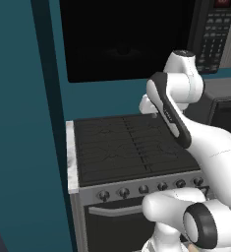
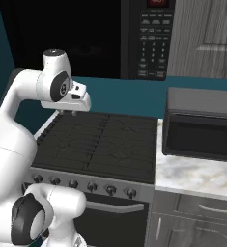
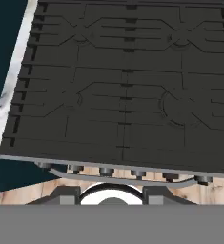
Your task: Retrieve the reheated potato from the microwave, then place the potato, cheese, and condiment on the cutting board.
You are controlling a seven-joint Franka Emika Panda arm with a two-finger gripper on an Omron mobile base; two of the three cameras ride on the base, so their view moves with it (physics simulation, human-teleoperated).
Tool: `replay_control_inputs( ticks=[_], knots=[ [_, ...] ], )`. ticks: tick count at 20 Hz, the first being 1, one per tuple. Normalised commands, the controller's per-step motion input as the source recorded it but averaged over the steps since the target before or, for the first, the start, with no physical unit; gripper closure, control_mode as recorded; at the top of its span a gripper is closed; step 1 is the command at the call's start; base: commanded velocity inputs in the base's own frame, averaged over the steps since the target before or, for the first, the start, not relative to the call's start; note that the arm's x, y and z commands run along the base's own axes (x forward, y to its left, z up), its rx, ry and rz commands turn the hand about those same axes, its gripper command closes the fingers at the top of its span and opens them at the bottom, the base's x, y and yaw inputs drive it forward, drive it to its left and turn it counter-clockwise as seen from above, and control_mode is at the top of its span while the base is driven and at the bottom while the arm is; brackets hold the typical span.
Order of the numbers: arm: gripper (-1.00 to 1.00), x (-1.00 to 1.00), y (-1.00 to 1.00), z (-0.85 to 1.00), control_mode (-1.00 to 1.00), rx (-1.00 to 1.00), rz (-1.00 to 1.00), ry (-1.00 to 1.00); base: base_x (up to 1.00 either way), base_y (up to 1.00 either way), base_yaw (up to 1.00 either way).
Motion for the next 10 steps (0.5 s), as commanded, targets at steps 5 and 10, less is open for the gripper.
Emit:
replay_control_inputs(
  ticks=[5, 10],
  knots=[
    [-1.0, -0.15, -0.01, 0.0, -1.0, 0.0, 0.0, -0.07, 0.0, 0.0, 0.0],
    [-1.0, -0.26, -0.04, 0.16, -1.0, 0.01, 0.0, -0.37, 0.0, 0.0, 0.0]
  ],
)
